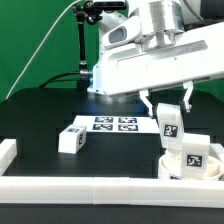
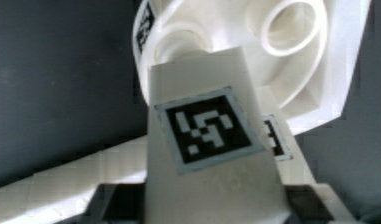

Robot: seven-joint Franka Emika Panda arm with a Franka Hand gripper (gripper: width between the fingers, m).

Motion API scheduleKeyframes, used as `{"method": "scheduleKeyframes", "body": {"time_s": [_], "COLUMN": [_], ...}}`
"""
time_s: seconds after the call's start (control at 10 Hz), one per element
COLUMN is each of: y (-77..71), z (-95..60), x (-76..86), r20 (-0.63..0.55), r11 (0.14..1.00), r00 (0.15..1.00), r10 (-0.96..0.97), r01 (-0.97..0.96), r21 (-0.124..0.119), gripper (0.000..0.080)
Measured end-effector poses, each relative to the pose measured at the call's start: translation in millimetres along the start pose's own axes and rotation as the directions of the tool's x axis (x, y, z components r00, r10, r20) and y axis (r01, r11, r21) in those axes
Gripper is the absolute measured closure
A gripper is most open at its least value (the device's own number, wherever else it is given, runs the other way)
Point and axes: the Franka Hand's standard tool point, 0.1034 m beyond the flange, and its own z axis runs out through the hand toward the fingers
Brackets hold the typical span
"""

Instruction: Assemble stool

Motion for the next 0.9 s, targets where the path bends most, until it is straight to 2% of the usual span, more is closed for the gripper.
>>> {"method": "scheduleKeyframes", "body": {"time_s": [0.3,0.6,0.8,0.9], "y": [-1.4,4.1,10.1,9.6], "z": [4.0,4.5,8.7,8.5], "x": [-5.4,-8.1,-18.8,-18.8], "r20": [0.008,-0.051,-0.085,-0.083], "r11": [1.0,1.0,0.999,0.999], "r00": [1.0,0.999,0.996,0.996], "r10": [-0.008,-0.016,-0.022,-0.022], "r01": [0.008,0.016,0.02,0.02], "r21": [0.0,-0.013,-0.026,-0.025], "gripper": [0.0472,0.0472,0.0472,0.0472]}}
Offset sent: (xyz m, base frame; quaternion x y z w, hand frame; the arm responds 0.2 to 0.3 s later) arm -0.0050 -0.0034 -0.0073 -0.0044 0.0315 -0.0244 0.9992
